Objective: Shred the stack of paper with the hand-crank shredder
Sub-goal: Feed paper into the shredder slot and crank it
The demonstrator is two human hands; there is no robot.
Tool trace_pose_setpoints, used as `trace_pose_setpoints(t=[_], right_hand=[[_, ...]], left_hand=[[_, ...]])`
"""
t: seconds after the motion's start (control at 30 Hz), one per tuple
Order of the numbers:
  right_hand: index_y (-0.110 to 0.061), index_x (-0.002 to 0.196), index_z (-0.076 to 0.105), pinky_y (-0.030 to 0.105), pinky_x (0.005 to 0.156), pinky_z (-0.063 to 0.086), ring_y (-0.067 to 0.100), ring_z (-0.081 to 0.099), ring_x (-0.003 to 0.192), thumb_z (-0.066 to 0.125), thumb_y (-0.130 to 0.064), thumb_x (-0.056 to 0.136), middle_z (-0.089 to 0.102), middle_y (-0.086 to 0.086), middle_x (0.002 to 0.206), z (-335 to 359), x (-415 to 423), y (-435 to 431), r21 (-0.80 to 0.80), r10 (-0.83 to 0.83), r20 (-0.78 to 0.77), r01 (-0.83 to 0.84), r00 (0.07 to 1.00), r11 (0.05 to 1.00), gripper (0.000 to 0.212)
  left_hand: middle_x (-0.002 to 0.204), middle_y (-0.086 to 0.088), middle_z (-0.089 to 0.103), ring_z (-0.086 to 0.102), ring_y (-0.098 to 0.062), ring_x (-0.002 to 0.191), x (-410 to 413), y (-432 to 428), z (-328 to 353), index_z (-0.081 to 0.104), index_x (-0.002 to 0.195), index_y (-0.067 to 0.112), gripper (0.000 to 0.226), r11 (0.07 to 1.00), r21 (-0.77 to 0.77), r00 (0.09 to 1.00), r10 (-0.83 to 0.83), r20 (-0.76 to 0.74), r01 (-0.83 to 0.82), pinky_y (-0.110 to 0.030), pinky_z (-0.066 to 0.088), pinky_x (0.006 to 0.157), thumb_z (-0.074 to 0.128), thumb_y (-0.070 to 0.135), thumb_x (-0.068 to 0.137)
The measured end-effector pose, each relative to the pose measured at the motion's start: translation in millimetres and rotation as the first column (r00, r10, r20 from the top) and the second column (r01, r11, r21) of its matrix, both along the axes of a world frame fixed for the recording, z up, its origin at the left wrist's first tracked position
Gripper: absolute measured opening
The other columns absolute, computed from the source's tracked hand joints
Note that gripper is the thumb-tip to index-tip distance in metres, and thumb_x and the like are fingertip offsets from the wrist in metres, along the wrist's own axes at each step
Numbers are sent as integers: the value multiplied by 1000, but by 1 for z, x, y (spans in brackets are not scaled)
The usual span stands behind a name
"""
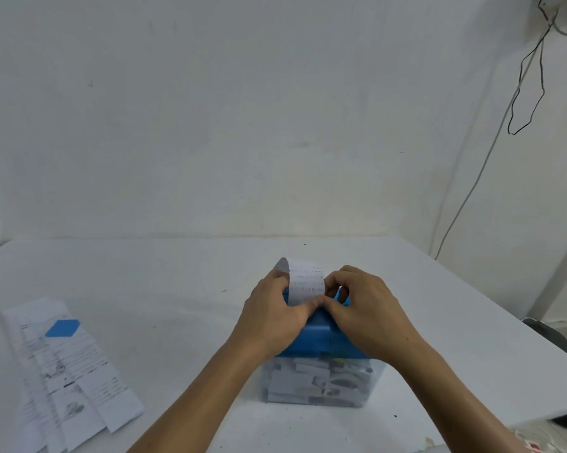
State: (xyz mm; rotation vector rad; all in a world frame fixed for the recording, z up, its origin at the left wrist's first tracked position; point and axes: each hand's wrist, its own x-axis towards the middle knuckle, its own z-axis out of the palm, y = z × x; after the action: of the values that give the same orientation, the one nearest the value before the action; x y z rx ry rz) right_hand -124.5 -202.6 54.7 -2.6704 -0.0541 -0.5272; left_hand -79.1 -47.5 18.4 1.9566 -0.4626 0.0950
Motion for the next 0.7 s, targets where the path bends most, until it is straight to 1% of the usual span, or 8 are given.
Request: trace_pose_setpoints(t=[0.17,0.3,0.37,0.47,0.53,0.57,0.63,0.7], right_hand=[[-34,90,68,9,70,44,-4,57,87,66,-32,93,62,-19,89,5,-7,-11,151,40,-32,-35,999,988,4],[-40,115,60,21,94,52,-5,58,106,45,13,89,65,-18,115,-13,-37,-57,367,-129,137,71,982,928,60],[-39,134,50,31,111,43,1,51,124,41,18,81,56,-12,137,-39,-49,-75,234,-145,18,137,989,963,79],[-36,156,19,25,124,15,-1,19,147,42,8,86,23,-14,163,-80,-54,-79,-6,-75,-238,76,968,997,86],[-34,157,6,18,122,4,-4,3,150,47,-6,97,6,-18,165,-97,-49,-79,-84,-14,-184,-1,983,996,79],[-35,156,7,18,122,5,-5,2,149,50,-14,99,5,-22,163,-101,-46,-78,-90,19,-131,-31,991,996,74],[-34,149,28,23,122,24,-3,19,142,55,-24,98,19,-26,152,-110,-37,-80,-76,64,-54,-68,996,995,59],[-28,131,47,26,105,44,5,36,117,62,-19,93,34,-18,132,-118,-30,-76,-156,44,-29,-48,999,987,41]], left_hand=[[114,13,59,56,-9,111,0,0,-10,69,121,26,24,999,-29,998,22,61,-20,-18,49,87,66,28,97],[115,12,59,55,-9,113,2,1,-13,66,121,28,22,998,-56,999,5,54,-2,-30,52,97,64,25,99],[115,11,59,55,-10,114,3,1,-15,66,123,26,25,997,-73,999,3,50,1,-30,52,97,64,23,99],[115,13,60,55,-8,114,3,2,-16,65,122,28,24,995,-97,999,-2,48,7,-24,51,94,63,21,99],[115,14,60,55,-7,113,3,1,-17,65,121,31,24,994,-104,999,-10,44,15,-19,50,90,63,21,99],[115,14,61,56,-6,112,2,1,-17,65,118,33,23,994,-110,999,-16,41,20,-17,49,88,64,20,99],[115,14,61,56,-5,111,2,0,-17,64,113,37,24,992,-122,999,-22,39,27,-16,48,86,64,19,98],[116,14,60,56,-8,113,2,0,-18,63,114,36,22,994,-103,999,-15,47,20,-17,50,86,64,20,99]])
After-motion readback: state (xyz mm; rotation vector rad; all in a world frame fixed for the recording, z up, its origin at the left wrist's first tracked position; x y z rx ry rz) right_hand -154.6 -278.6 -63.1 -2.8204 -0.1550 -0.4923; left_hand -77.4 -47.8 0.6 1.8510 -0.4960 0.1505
